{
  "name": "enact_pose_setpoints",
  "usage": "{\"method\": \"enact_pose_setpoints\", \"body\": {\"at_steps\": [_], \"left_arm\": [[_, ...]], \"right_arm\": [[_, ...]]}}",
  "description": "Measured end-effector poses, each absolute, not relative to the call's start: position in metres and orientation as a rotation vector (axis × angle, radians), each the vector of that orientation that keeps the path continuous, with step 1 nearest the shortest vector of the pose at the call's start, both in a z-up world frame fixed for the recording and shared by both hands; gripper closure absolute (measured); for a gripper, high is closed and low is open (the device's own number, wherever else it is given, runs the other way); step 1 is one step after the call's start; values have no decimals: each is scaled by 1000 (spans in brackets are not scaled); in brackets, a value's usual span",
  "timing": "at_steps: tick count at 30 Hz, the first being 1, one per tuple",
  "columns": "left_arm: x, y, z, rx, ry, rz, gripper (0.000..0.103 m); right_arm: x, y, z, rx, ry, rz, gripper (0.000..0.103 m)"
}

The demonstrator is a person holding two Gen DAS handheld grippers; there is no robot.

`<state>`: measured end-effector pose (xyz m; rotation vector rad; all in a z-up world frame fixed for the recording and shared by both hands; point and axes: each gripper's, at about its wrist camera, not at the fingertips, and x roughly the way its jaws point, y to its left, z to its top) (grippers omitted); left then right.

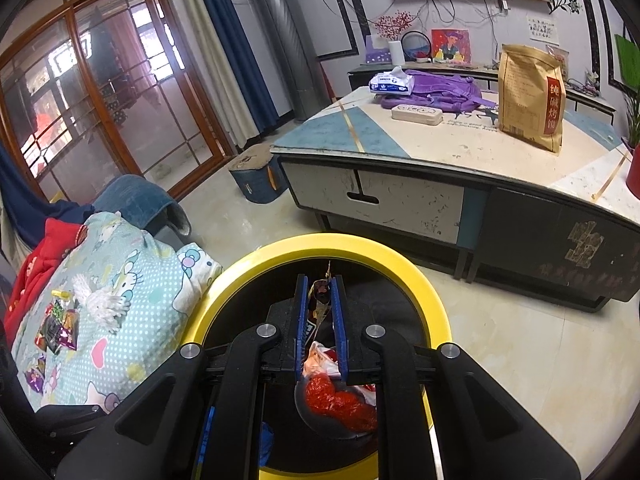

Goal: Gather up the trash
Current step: 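Open both tools to drop the blue bag and wrapper into the bin, then move both tools back over the remaining trash on the bed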

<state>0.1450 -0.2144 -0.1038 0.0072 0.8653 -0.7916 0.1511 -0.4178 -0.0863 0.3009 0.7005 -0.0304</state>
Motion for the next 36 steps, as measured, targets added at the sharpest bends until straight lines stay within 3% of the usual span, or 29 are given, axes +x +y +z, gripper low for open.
{"method": "enact_pose_setpoints", "body": {"at_steps": [1,2,3,4,5,7,11,13,16,36], "left_arm": [[146,-214,-105,3,869,-789,101],[146,-213,-106,0,870,-784,91],[147,-212,-106,-1,869,-776,81],[147,-212,-105,-6,868,-769,60],[147,-209,-104,-14,863,-764,52],[146,-206,-104,-25,862,-754,49],[148,-195,-102,-52,864,-712,18],[148,-189,-99,-68,858,-699,11],[148,-182,-93,-82,844,-662,11],[139,-133,-54,-99,715,-525,11]], "right_arm": [[152,-418,-87,305,705,-28,88],[153,-419,-88,308,710,-31,86],[153,-420,-88,311,710,-33,80],[153,-421,-88,315,710,-36,73],[153,-422,-88,320,710,-40,70],[153,-423,-88,325,707,-45,63],[150,-426,-87,327,695,-65,51],[150,-426,-86,324,689,-71,45],[148,-425,-84,320,676,-80,36],[134,-385,-55,229,613,24,30]]}}
